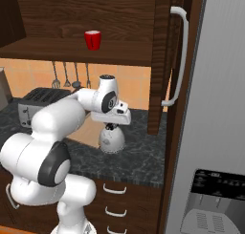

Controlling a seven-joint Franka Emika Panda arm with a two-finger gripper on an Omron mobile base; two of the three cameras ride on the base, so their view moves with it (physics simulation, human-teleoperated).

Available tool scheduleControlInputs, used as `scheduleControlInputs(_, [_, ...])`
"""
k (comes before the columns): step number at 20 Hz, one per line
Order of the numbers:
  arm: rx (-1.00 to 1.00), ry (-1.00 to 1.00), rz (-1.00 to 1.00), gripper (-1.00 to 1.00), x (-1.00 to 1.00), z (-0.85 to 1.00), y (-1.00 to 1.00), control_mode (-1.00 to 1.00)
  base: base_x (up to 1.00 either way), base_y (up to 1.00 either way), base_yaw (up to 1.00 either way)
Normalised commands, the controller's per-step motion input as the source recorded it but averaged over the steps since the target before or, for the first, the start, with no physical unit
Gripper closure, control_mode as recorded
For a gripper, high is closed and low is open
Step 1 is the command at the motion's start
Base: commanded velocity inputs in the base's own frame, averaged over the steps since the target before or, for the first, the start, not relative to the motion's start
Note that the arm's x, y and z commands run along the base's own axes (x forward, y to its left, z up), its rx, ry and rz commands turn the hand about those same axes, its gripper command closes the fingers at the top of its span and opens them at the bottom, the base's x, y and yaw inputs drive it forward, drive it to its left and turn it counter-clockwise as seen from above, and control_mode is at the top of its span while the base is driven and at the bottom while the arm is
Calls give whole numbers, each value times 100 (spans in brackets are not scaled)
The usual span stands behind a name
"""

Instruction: Pick the kettle from the counter and place it on the tray. Then pick the mug from the cabinet and place it on the tray. Then close the cabinet doors.

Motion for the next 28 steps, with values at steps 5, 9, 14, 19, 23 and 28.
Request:
scheduleControlInputs(5, [0, -9, 9, 100, 23, 11, 28, -100, 0, 0, 0])
scheduleControlInputs(9, [0, -2, 13, 100, 49, 3, 22, -100, 0, 0, 0])
scheduleControlInputs(14, [0, 0, 14, 100, 66, 0, 31, -100, 0, 0, 0])
scheduleControlInputs(19, [0, 0, 13, 100, 62, -1, 28, -100, 0, 0, 0])
scheduleControlInputs(23, [0, 0, 13, 100, 53, -10, 21, -100, 0, 0, 0])
scheduleControlInputs(28, [0, 0, 10, 100, 50, -16, 16, -100, 0, 0, 0])
